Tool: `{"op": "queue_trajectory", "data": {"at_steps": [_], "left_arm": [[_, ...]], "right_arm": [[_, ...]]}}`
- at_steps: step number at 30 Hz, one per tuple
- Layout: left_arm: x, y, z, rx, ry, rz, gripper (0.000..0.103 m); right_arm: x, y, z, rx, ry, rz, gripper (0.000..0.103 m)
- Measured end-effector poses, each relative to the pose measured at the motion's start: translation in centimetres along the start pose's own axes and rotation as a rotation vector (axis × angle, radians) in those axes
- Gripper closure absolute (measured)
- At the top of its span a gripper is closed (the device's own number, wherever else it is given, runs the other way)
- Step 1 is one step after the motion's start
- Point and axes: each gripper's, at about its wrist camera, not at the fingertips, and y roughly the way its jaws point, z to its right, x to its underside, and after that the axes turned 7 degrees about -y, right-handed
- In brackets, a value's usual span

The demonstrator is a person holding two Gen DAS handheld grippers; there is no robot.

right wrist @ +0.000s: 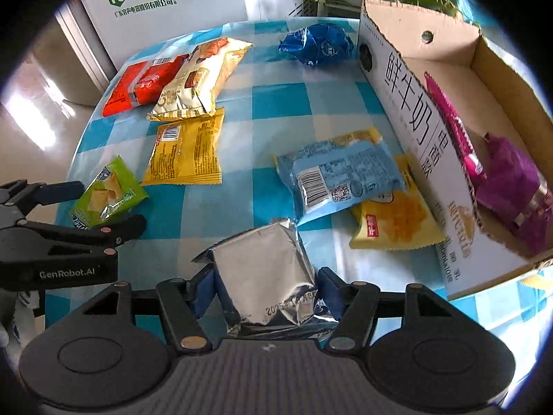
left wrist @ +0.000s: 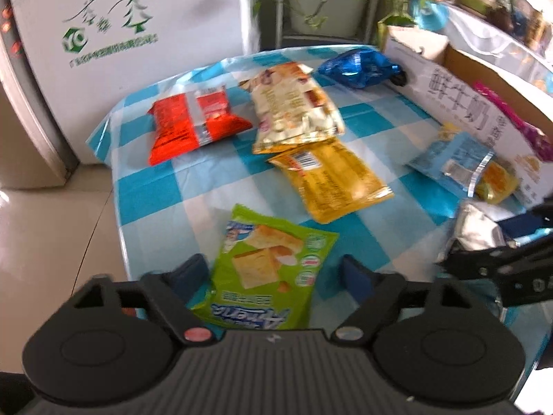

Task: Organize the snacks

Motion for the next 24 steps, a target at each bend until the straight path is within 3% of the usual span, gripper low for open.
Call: {"op": "queue_trajectory", "data": {"at_steps": [2, 5, 12, 16, 24], "left_arm": [[0.0, -0.2, 0.2, 0.003, 0.000, 0.006, 0.037], [0.1, -0.4, 0.5, 0.005, -0.007, 0.010, 0.045], [0.4, -0.6, 0.8, -0.006, -0.016, 0.018, 0.049], [0.5, -0.8, 0.9, -0.009, -0.024, 0.019, 0.051], [0.7, -1.2, 1.2, 0.009, -0.061, 0.019, 0.052]], "right_arm": [[0.2, 0.0, 0.0, -0.003, 0.010, -0.002, 0.025], [0.6, -0.1, 0.0, 0.006, 0.014, -0.003, 0.024], [1.0, -0.4, -0.5, 0.038, -0.023, 0.005, 0.026], [1.2, -0.5, -0.9, 0.072, -0.057, 0.019, 0.036], [1.3, -1.5, 0.0, 0.039, -0.003, 0.058, 0.037]]}}
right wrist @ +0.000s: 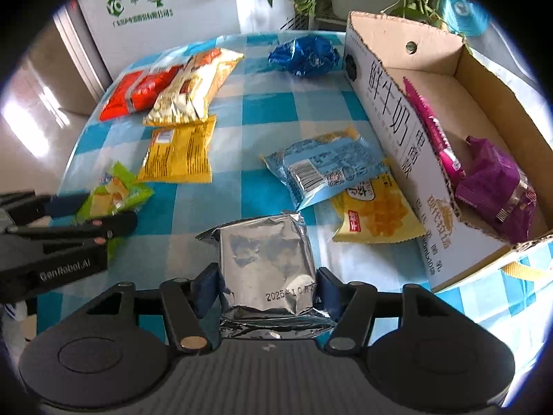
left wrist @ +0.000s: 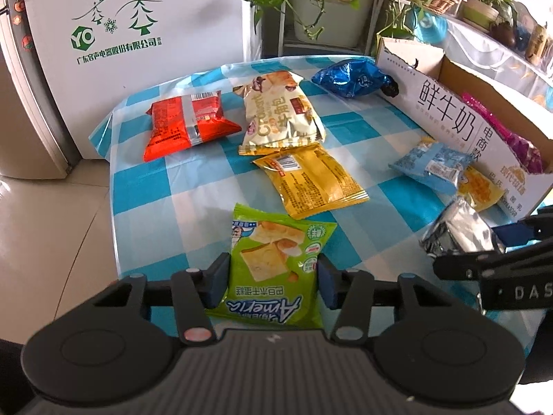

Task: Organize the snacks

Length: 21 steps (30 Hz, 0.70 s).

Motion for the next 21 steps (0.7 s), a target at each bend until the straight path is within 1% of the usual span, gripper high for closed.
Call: {"op": "queue_trajectory", "data": {"at_steps": [5, 15, 18, 21], "left_arm": [[0.2, -0.3, 0.1, 0.011, -0.018, 0.003, 0.053], [0.2, -1.0, 0.2, 0.029, -0.052, 0.038, 0.053], [0.2, -1.2, 0.0, 0.046, -0.079, 0.035, 0.053], [0.3, -1.1, -0.1, 0.041, -0.084, 0.032, 0.053]], "right_arm": [[-0.1, -0.3, 0.3, -0.016, 0.020, 0.015, 0.037], [-0.4, -1.2, 0.3, -0.057, 0.034, 0.049, 0.037], [-0.6, -1.8, 0.3, -0.066, 0.034, 0.076, 0.037], [-0.9, -2.6, 0.7, -0.076, 0.046, 0.109, 0.037]]}}
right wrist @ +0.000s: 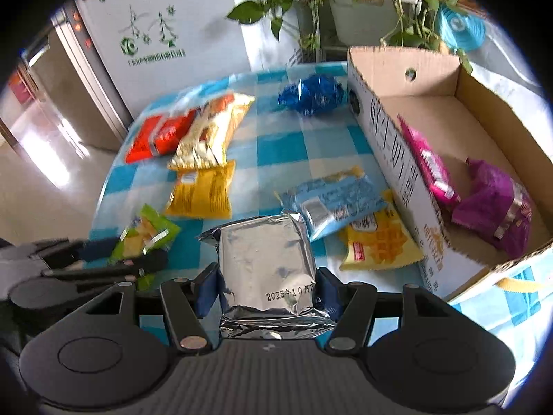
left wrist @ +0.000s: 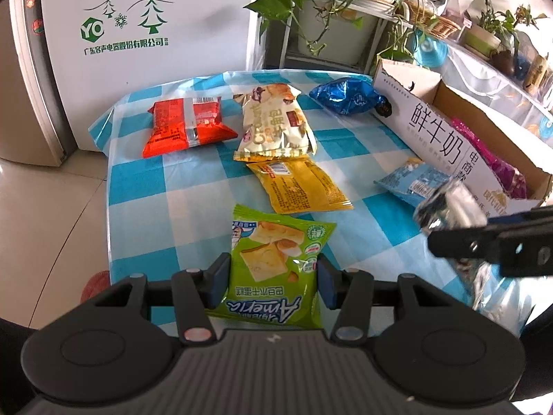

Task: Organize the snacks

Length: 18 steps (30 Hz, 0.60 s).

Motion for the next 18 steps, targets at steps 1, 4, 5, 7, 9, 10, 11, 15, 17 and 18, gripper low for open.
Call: {"op": "queue_trajectory", "data": {"at_steps": [1, 4, 5, 7, 9, 10, 11, 15, 17, 18], "left_arm": [[0.1, 0.0, 0.0, -0.001, -0.003, -0.001, 0.053], [0.2, 0.1, -0.1, 0.005, -0.017, -0.006, 0.053], [0.2, 0.1, -0.1, 0.003, -0.016, -0.007, 0.053], [0.3, 0.1, 0.0, 0.000, -0.019, -0.008, 0.053], [0.3, 0.1, 0.1, 0.000, -0.028, -0.009, 0.053], [0.3, 0.0, 0.2, 0.000, -0.029, -0.007, 0.053], [0.2, -0.1, 0.3, 0.004, -0.032, -0.005, 0.053], [-0.6, -0.8, 0.4, 0.028, -0.072, 0.011, 0.053], [-1.0, -1.0, 0.6, 0.033, -0.071, 0.022, 0.053], [-1.2, -1.2, 0.8, 0.038, -0.072, 0.028, 0.053]], "right_arm": [[-0.2, -0.1, 0.1, -0.004, 0.005, 0.005, 0.037], [-0.2, -0.1, 0.1, -0.001, 0.005, 0.003, 0.037], [-0.2, -0.1, 0.1, -0.002, 0.002, 0.004, 0.037], [-0.3, -0.4, 0.0, -0.010, -0.005, 0.016, 0.037], [-0.4, -0.8, 0.0, -0.020, -0.006, 0.030, 0.037], [-0.5, -1.0, 0.0, -0.023, -0.004, 0.037, 0.037], [-0.5, -1.2, 0.2, -0.025, -0.002, 0.045, 0.037], [-1.2, -2.9, 1.3, -0.020, 0.014, 0.103, 0.037], [-1.7, -3.8, 2.1, -0.013, 0.019, 0.135, 0.037], [-2.0, -4.3, 2.7, -0.013, 0.026, 0.151, 0.037]]}}
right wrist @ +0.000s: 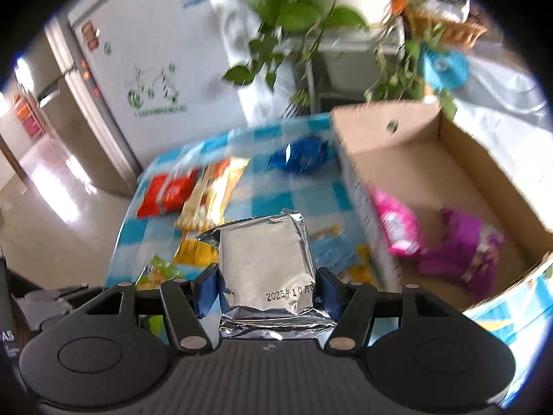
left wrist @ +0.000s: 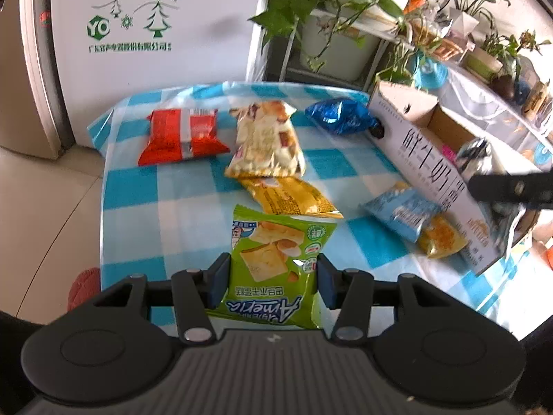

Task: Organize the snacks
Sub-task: 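Carry both bags over the cardboard box and open both grippers to drop them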

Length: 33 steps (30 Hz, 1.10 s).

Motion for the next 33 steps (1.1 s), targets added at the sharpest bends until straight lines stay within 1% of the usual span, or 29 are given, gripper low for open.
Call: {"op": "queue_trajectory", "data": {"at_steps": [3, 7, 10, 12, 15, 17, 20, 23, 28, 33], "left_arm": [[-0.5, -0.2, 0.5, 0.010, -0.007, 0.011, 0.053], [-1.1, -0.5, 1.5, 0.039, -0.014, 0.021, 0.053], [-1.9, -0.7, 2.8, 0.072, -0.010, 0.035, 0.053], [-2.3, -0.8, 3.6, 0.087, -0.004, 0.046, 0.053], [-3.0, -0.6, 4.5, 0.116, -0.027, 0.048, 0.053], [-3.6, -0.6, 5.4, 0.137, -0.031, 0.053, 0.053], [-4.8, -0.1, 7.3, 0.167, -0.024, 0.064, 0.053], [-5.9, 0.6, 9.8, 0.199, -0.008, 0.073, 0.053], [-7.1, 2.1, 13.6, 0.247, 0.012, 0.073, 0.053], [-8.3, 3.7, 17.1, 0.267, 0.027, 0.065, 0.053]], "right_arm": [[-1.2, -1.2, 2.0, 0.013, 0.030, 0.039, 0.037], [-2.8, -2.1, 5.2, 0.063, 0.078, 0.067, 0.037], [-3.6, -2.5, 7.8, 0.067, 0.138, 0.074, 0.036], [-3.9, -2.4, 9.1, 0.086, 0.169, 0.074, 0.036], [-4.4, -2.2, 11.1, 0.103, 0.211, 0.068, 0.036], [-4.5, -2.1, 12.3, 0.096, 0.256, 0.067, 0.036], [-4.5, -2.1, 13.6, 0.083, 0.327, 0.066, 0.036], [-4.3, -1.8, 14.9, 0.103, 0.398, 0.058, 0.036], [-4.1, -1.7, 16.3, 0.117, 0.472, 0.061, 0.036], [-3.9, -1.9, 17.5, 0.143, 0.534, 0.071, 0.036]]}}
